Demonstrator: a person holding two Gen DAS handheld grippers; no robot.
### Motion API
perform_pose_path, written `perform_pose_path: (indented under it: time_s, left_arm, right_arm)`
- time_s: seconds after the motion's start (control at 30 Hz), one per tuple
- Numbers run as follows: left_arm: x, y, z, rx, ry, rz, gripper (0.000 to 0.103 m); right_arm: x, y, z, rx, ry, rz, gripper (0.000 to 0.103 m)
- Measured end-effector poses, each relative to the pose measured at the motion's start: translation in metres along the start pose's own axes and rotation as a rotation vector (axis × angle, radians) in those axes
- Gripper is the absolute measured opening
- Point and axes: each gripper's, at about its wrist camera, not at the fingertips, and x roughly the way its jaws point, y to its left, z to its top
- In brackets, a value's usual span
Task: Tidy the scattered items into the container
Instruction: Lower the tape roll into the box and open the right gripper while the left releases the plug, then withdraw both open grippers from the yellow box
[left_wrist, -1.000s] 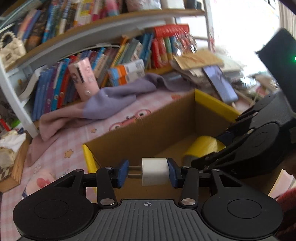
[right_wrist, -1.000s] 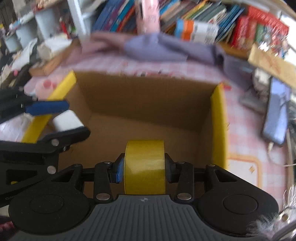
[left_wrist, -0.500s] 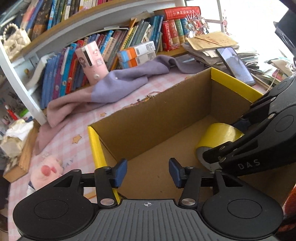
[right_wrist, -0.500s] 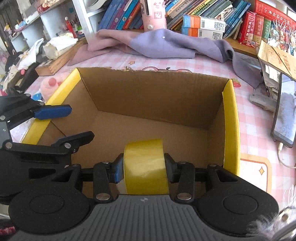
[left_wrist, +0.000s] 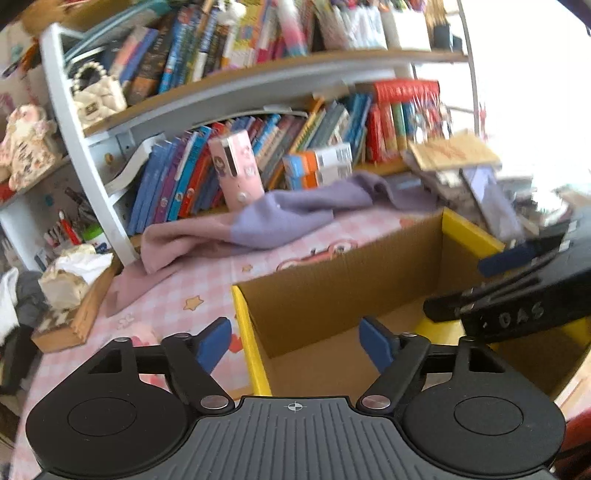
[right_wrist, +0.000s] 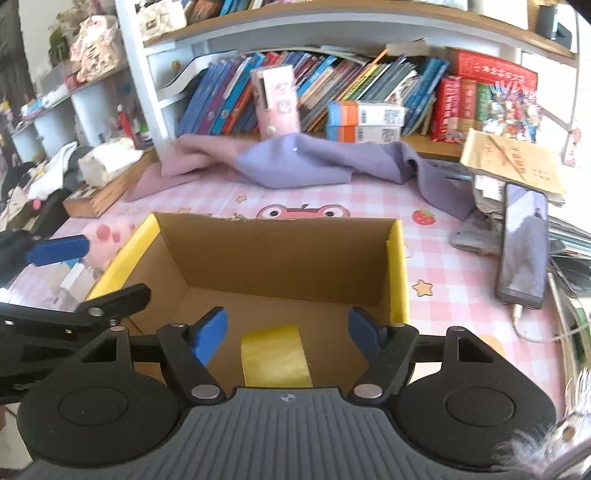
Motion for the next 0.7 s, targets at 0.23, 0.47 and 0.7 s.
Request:
perform_pose_path:
  time_s: [0.23, 0.47, 0.7]
  left_arm:
    - [-0.022, 0.005, -0.010, -0.004, -0.045, -0.056, 0.082]
    - [-0.051, 0.016, -0.024, 0.016, -0.095, -0.110, 0.082]
    - [-0.080, 0.031, -0.047, 0.017, -0.129, -0.154, 0.083]
  right_arm:
    - [-0.026, 0.018, -0.009, 0.005, -0.052, -0.053, 0.071]
    - [-0.057, 0.043, -0.026, 0.042, -0.095, -0.126, 0.072]
    - [-0.088, 0.076, -0.051, 0.062, -0.150, -0.195, 0.072]
